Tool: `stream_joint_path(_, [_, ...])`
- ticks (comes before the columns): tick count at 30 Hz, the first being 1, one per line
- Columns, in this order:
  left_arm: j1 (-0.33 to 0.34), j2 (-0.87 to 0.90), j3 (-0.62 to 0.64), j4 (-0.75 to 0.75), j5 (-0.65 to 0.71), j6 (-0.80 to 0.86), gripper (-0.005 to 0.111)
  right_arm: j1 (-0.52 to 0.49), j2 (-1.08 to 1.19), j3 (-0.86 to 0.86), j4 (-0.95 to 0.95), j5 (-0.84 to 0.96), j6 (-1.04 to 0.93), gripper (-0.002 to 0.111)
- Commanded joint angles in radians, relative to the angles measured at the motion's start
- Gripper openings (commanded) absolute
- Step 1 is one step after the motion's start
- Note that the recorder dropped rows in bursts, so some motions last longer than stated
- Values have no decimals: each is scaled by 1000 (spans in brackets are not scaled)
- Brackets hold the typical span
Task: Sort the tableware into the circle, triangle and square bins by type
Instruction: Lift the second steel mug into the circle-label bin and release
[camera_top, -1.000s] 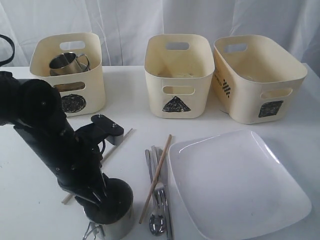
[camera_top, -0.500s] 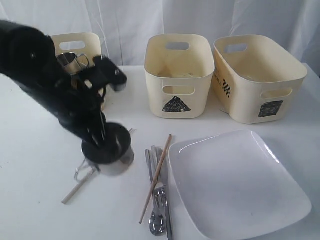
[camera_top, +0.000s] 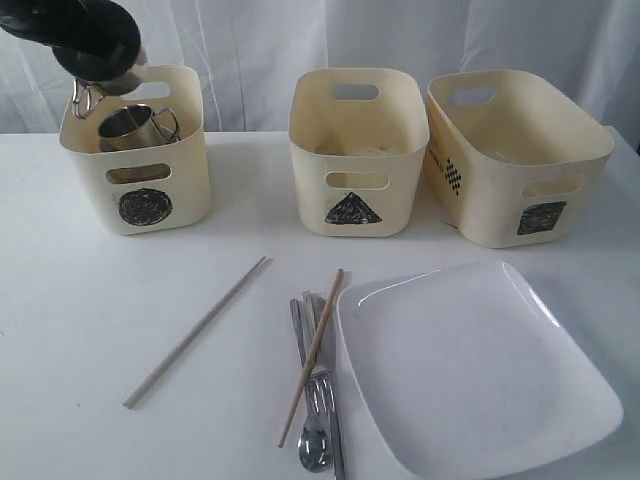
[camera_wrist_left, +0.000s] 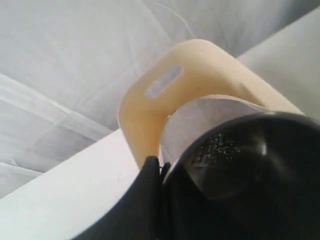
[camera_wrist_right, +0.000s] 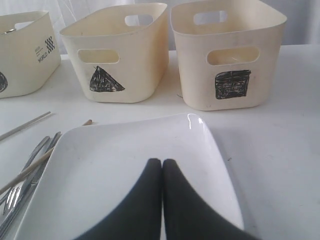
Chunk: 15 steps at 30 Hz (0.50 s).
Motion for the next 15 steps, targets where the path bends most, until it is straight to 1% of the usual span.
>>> stream_joint_path(1, [78, 106, -64, 0, -93, -32, 0, 2, -5, 7, 2, -14, 0, 0])
stream_joint_path(5, [127, 203, -90, 0, -185, -42, 0, 2, -5, 7, 2, -14, 0, 0])
stream_joint_path(7, [138, 240, -103, 0, -231, -42, 0, 2, -5, 7, 2, -14, 0, 0])
stream_joint_path(15, [140, 371, -188, 0, -251, -36, 0, 2, -5, 7, 2, -14, 0, 0])
